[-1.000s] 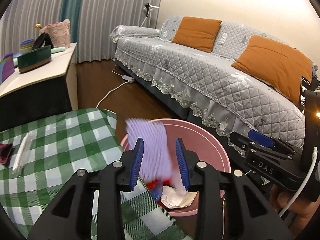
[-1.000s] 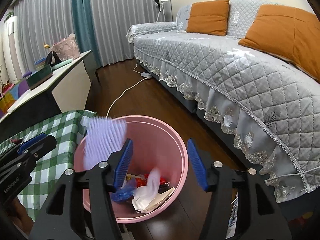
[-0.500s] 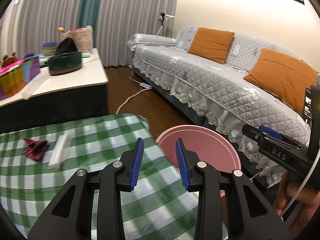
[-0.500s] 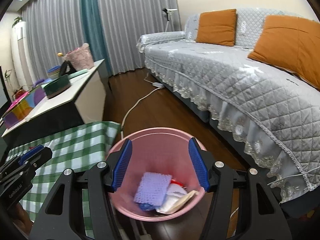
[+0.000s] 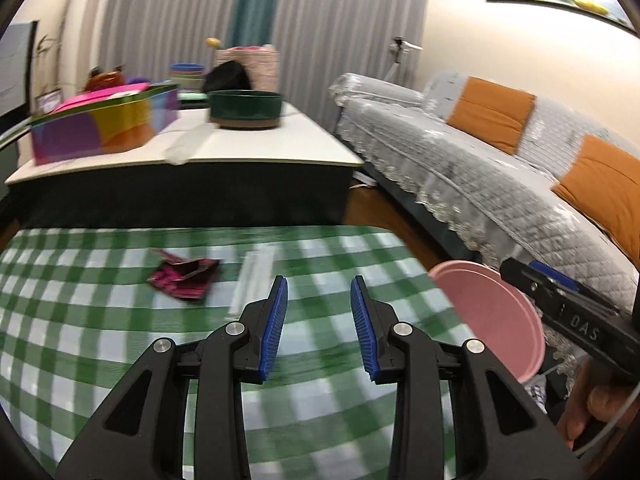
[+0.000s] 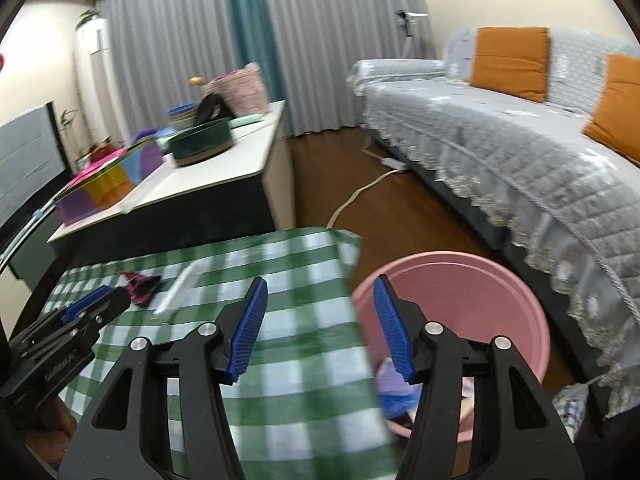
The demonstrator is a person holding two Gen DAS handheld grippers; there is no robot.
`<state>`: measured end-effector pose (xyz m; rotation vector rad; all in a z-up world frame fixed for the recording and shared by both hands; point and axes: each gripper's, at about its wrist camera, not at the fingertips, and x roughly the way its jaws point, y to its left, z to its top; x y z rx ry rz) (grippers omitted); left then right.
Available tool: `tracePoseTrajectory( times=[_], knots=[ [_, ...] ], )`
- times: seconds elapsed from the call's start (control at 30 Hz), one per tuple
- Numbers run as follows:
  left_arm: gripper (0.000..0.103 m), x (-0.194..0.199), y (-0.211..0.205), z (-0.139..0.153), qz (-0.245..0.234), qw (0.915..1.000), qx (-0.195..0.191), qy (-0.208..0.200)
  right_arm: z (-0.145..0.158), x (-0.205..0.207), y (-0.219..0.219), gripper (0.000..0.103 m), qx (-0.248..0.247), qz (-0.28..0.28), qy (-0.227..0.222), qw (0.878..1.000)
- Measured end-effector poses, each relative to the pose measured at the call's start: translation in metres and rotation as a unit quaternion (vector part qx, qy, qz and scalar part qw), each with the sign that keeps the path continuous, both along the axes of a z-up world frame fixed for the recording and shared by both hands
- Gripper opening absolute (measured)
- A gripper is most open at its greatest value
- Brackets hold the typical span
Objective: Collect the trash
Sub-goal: 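Move both open tools back to the printed packet and clear tubes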
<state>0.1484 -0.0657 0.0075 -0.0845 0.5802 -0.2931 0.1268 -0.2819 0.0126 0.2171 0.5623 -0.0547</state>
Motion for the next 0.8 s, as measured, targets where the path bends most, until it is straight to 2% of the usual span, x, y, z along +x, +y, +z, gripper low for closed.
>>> tracePoseTrajectory(
  times=[0.13,0.37,0.57,0.8],
  knots=[
    [0.032,0.01,0.033,-0.003,0.038,0.9993,-0.007,0.001,-0.006,0.019,0.026,0.044,0.009,0.028,0.009,1.0],
    [0.032,0.026,0.073,-0.013,0.082,0.9965,-0.012,0.013,-0.012,0.05,0.073,0.042,0.026,0.071,0.015,0.997],
    [0.032,0.044,0.093,-0.022,0.105,0.9939,-0.019,0.026,-0.025,0.077,0.101,0.042,0.044,0.093,0.033,0.994],
    [0.032,0.071,0.097,-0.029,0.111,0.9928,-0.026,0.038,-0.039,0.11,0.127,0.043,0.051,0.123,0.06,0.989]
  ],
)
